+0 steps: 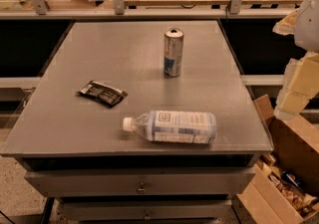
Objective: Pick blue plastic bottle
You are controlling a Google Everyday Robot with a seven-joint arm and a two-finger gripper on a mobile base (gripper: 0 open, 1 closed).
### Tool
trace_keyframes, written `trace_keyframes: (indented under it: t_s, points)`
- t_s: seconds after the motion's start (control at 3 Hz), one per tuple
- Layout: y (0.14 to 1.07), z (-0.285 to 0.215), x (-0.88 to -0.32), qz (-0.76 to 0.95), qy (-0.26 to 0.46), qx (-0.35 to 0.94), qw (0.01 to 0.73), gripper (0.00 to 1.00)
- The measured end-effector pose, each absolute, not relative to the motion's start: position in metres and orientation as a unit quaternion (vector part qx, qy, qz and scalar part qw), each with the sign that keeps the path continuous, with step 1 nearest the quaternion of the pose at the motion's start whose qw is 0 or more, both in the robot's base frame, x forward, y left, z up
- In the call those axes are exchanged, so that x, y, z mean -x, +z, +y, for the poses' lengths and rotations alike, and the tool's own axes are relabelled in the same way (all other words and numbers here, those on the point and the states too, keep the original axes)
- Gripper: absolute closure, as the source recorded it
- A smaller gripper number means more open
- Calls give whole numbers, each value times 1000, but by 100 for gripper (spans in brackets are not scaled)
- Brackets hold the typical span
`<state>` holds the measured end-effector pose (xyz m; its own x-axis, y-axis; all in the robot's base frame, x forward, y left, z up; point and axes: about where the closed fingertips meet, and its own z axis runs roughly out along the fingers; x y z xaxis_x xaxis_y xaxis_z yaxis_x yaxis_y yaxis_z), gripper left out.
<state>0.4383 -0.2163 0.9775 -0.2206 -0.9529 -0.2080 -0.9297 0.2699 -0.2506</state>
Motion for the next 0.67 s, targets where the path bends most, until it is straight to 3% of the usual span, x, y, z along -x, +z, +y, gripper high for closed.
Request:
trace_keyframes:
  t_s: [0.67]
  points:
    - [969,-176,-439,757,-41,631,164,0]
